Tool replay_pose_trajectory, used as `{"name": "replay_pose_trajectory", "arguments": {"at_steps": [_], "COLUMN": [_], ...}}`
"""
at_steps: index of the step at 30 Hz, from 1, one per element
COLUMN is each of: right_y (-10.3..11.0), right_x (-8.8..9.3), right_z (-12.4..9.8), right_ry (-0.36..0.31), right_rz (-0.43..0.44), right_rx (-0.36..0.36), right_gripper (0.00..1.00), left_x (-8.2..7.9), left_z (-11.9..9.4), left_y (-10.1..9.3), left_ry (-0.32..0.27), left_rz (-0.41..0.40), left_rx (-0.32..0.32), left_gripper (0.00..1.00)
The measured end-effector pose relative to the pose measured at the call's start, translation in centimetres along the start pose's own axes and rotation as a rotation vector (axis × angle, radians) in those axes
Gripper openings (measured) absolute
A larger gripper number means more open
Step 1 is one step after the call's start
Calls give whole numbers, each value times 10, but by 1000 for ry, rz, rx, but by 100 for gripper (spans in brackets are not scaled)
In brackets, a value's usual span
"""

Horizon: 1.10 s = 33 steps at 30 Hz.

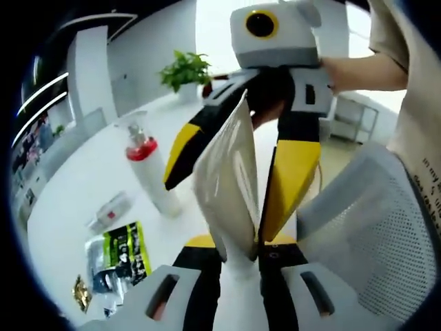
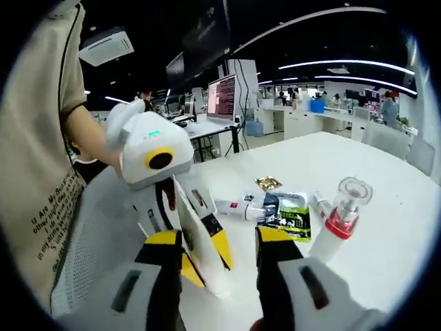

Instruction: Arrange the skincare products in the storage area until every visible bottle or jar stands upright without overlapping.

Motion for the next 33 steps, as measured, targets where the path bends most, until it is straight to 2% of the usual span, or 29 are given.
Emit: {"name": "replay_pose_trajectory", "arguments": {"at_steps": [5, 10, 23, 33], "right_y": [-1, -2, -12, -19], "right_x": [-1, 2, 9, 13], "right_z": [-7, -16, -30, -35], "right_ry": [-53, -46, -60, -55], "right_rz": [48, 62, 114, 123], "right_rx": [57, 87, 197, 230], "right_gripper": [54, 57, 75, 77], "left_x": [0, -1, -3, -7], "left_z": [1, 2, 6, 10], "left_y": [5, 12, 29, 46], "left_ry": [-2, -6, -16, -14], "left_rz": [1, 3, 12, 21], "left_rx": [3, 3, 2, 9], "left_gripper": [16, 16, 16, 16]}}
Point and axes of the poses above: the point that each gripper's makers call its tool centre point, and the gripper's own axes: z roughly forward along the fingers, y roughly to its left, x roughly out of its underside, the point moved 5 cm from there along -z, roughly backward along the fingers, and after that the axes turned 8 degrees about -y, right-handed, at the moved point
